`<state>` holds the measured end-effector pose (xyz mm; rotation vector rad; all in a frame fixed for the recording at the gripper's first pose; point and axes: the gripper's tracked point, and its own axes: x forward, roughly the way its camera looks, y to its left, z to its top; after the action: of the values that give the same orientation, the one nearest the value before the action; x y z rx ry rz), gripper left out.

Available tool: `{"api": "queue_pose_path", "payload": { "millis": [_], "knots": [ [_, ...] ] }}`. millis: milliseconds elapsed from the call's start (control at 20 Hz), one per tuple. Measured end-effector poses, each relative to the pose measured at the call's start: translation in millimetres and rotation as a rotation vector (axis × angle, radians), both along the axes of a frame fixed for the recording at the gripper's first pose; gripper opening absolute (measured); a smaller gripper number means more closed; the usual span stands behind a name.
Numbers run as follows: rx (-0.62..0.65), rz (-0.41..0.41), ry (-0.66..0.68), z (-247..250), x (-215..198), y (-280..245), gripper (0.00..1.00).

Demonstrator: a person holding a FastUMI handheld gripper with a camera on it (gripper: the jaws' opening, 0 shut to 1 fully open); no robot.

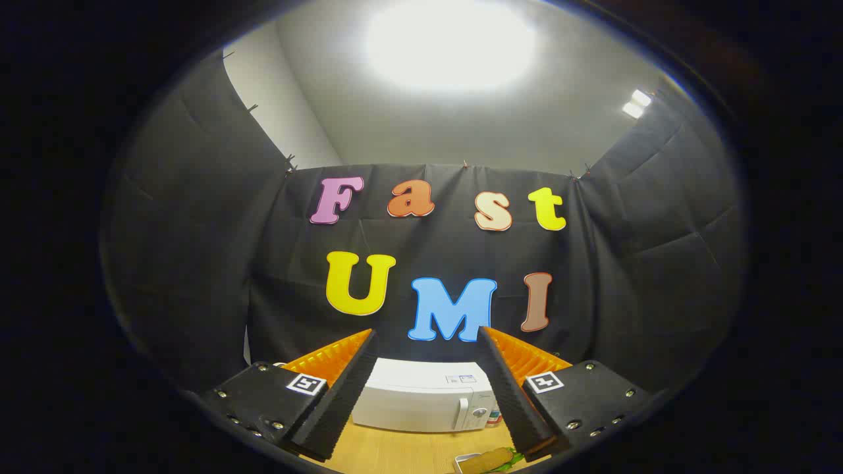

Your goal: Open the microwave, put the food inside, and close the microwave door.

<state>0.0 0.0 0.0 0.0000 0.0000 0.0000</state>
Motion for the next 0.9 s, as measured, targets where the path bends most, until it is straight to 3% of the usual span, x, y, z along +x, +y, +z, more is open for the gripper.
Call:
{"api": "queue_pose_path", "payload": {
  "millis": [900],
  "knots": [
    [0.005, -0.004, 0.045, -27, 24, -14, 0.95]
  ]
}}
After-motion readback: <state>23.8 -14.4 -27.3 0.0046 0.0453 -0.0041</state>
